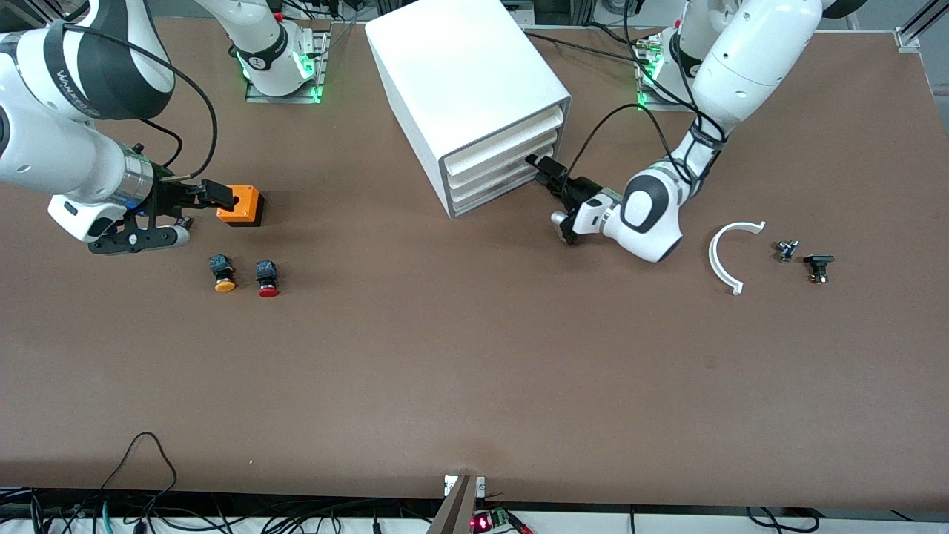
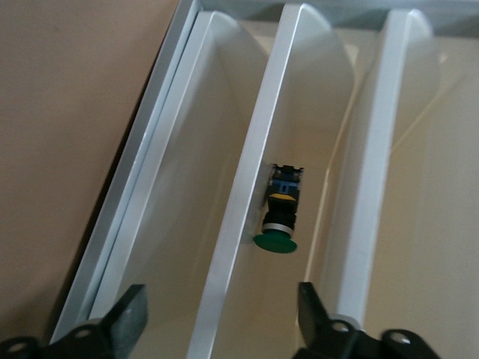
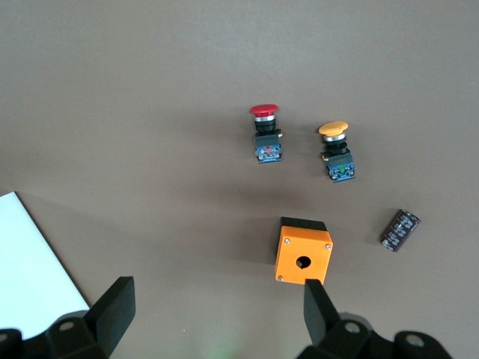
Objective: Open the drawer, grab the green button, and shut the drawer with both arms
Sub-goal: 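Grasp the lowest drawer's front edge with the left gripper, then pull the drawer open with the left gripper while the right gripper approaches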
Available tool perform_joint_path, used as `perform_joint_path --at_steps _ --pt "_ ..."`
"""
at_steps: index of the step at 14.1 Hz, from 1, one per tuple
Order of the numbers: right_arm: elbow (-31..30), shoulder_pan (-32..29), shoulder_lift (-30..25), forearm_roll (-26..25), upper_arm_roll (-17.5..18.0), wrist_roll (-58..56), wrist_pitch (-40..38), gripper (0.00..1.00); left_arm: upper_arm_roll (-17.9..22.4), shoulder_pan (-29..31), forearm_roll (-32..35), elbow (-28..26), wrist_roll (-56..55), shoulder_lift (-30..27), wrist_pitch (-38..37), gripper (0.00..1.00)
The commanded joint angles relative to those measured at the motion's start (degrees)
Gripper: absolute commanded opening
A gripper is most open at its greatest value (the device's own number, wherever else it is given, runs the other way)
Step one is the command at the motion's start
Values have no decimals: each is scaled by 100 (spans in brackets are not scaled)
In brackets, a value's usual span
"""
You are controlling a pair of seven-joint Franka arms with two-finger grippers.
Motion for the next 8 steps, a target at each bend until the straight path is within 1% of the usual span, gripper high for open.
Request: perform_joint_path --at_steps 1,2,3,4,5,6,7,8 --pt "253 191 114 90 89 -28 8 100 -166 -141 -373 -248 230 -37 451 73" --pt "298 296 123 73 98 42 26 100 -166 -202 -452 -292 230 -20 470 65" --pt "376 410 184 29 98 43 35 100 -175 -229 -470 -310 222 -2 479 64" --pt "464 429 254 29 98 43 26 100 -175 -229 -523 -327 213 7 479 58" --pt "543 438 333 55 98 17 26 100 -184 -238 -567 -397 221 7 479 49" --pt "649 455 429 72 98 -18 26 100 -219 -256 -602 -406 213 7 487 29" --pt "737 586 500 81 107 -19 35 100 -219 -256 -602 -424 221 7 488 10" --pt "851 787 596 81 98 25 43 100 -219 -256 -594 -424 221 7 488 0"
